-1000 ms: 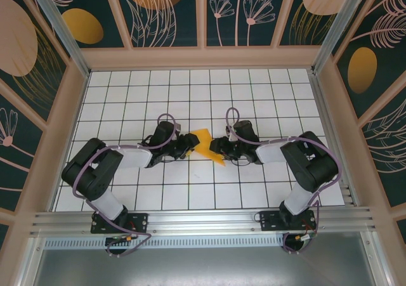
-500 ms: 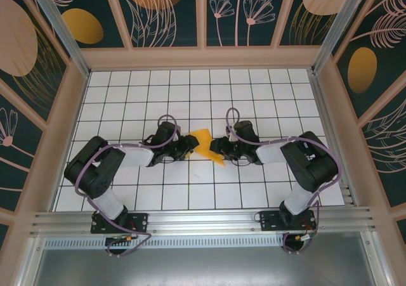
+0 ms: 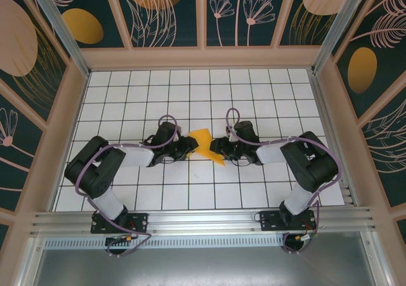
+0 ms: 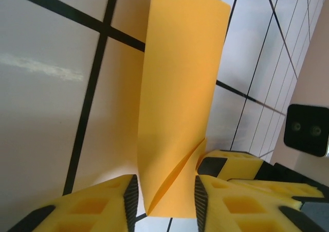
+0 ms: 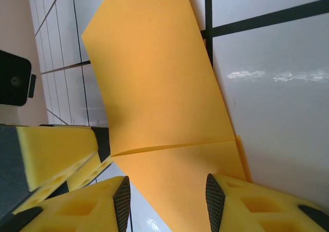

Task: Fold a paper plane with a square sheet of paper (pick it up from the middle)
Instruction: Fold the wing for the fifth time at the center of the table.

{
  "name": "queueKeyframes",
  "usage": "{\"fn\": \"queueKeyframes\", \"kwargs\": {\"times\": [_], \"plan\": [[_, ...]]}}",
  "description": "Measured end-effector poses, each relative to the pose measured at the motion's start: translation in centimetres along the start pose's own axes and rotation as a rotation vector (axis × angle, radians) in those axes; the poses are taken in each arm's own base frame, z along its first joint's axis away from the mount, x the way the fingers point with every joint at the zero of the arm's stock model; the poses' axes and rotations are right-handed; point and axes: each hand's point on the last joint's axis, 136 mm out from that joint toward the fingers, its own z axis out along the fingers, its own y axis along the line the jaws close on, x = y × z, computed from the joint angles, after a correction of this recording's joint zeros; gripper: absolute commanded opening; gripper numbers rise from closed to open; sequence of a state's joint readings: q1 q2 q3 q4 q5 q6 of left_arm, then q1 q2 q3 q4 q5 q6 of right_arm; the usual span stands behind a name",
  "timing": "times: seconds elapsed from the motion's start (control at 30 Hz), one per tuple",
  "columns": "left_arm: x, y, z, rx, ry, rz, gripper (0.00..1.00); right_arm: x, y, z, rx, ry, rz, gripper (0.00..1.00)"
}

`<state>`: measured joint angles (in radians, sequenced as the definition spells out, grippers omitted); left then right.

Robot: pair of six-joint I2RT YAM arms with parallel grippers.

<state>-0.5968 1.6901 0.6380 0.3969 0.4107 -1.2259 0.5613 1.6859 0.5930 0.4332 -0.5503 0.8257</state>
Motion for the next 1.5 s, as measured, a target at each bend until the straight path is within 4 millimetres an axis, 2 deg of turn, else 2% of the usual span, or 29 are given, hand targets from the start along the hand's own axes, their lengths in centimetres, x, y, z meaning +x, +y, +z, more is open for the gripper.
{"fn": "queueKeyframes", "kwargs": {"times": [0.13, 0.23, 0.37, 0.47, 0.57, 0.63, 0.73, 0.8, 0.97, 1.2, 1.4, 1.5], "plan": [[0.1, -0.2, 0.2, 0.013, 0.008, -0.002, 0.29, 0.0, 0.0, 0.0, -0.003, -0.001, -0.002, 0.47], [0.1, -0.7, 0.2, 0.033, 0.012, -0.004, 0.22, 0.0, 0.0, -0.1, -0.007, -0.004, -0.006, 0.48], [0.0, -1.2, 0.2, 0.057, 0.009, -0.011, 0.07, -0.1, 0.2, -0.3, -0.009, -0.009, -0.044, 0.45], [-0.1, -1.2, 0.4, 0.06, 0.009, -0.017, 0.0, -0.4, 0.5, -0.7, -0.006, -0.027, -0.102, 0.5], [0.0, -1.1, 0.5, 0.059, 0.01, -0.018, 0.0, -1.2, 1.2, -1.7, 0.014, -0.077, -0.188, 0.58], [0.0, -1.2, 0.5, 0.061, 0.01, -0.016, 0.0, -2.1, 1.7, -2.4, 0.03, -0.126, -0.256, 0.59], [0.0, -1.3, 0.5, 0.062, 0.008, -0.015, 0.0, -3.4, 2.4, -3.4, 0.086, -0.203, -0.37, 0.67], [0.0, -1.3, 0.4, 0.064, 0.007, -0.019, 0.0, -3.6, 2.9, -3.6, 0.133, -0.242, -0.466, 0.68], [-0.1, -1.8, 0.2, 0.075, 0.0, -0.026, 0.0, -2.8, 4.0, -3.8, 0.209, -0.305, -0.7, 0.65], [-0.3, -2.1, -0.1, 0.079, -0.014, -0.027, 0.0, 0.0, 2.3, -4.7, 0.257, -0.328, -0.966, 0.59], [-0.7, -2.8, -0.1, 0.09, -0.023, -0.027, 0.0, 1.5, 3.0, -3.8, 0.264, -0.347, -1.159, 0.56], [-0.8, -3.1, -0.1, 0.095, -0.025, -0.027, 0.0, 2.0, 2.5, -2.6, 0.298, -0.337, -1.233, 0.53]]}}
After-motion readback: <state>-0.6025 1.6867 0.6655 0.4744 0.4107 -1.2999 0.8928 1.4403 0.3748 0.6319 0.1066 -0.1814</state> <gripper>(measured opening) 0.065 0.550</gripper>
